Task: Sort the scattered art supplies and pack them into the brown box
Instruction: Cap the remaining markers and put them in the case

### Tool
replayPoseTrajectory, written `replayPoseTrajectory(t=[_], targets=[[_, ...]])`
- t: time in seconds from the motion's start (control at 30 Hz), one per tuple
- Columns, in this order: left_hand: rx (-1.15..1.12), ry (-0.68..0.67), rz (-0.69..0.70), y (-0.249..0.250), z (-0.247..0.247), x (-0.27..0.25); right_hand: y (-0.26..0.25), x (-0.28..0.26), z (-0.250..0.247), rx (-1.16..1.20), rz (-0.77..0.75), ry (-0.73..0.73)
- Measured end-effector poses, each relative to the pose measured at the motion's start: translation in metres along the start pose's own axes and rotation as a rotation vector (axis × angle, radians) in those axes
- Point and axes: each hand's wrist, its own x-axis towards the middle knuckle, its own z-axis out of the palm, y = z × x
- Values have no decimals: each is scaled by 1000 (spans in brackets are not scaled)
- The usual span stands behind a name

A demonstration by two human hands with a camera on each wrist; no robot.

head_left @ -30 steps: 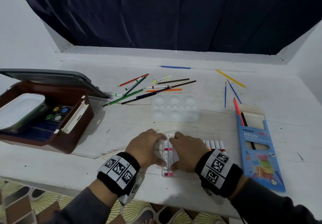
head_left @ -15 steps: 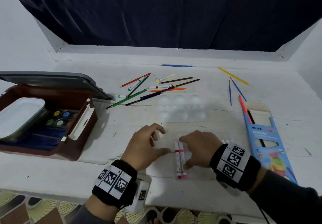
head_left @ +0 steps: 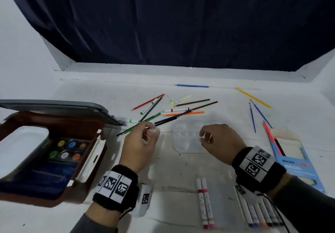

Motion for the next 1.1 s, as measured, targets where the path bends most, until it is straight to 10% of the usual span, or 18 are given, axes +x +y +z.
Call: replayPoseTrajectory(t=[0.53, 0.83, 1.1], targets=[[926, -431, -249, -30, 35, 170, 8, 184, 19, -130, -261, -218], [906, -465, -220, -36, 38, 188, 0, 199, 25, -419, -271, -258], [614, -389, -194, -3, 22, 171, 7, 151, -15, -127, -161, -73]])
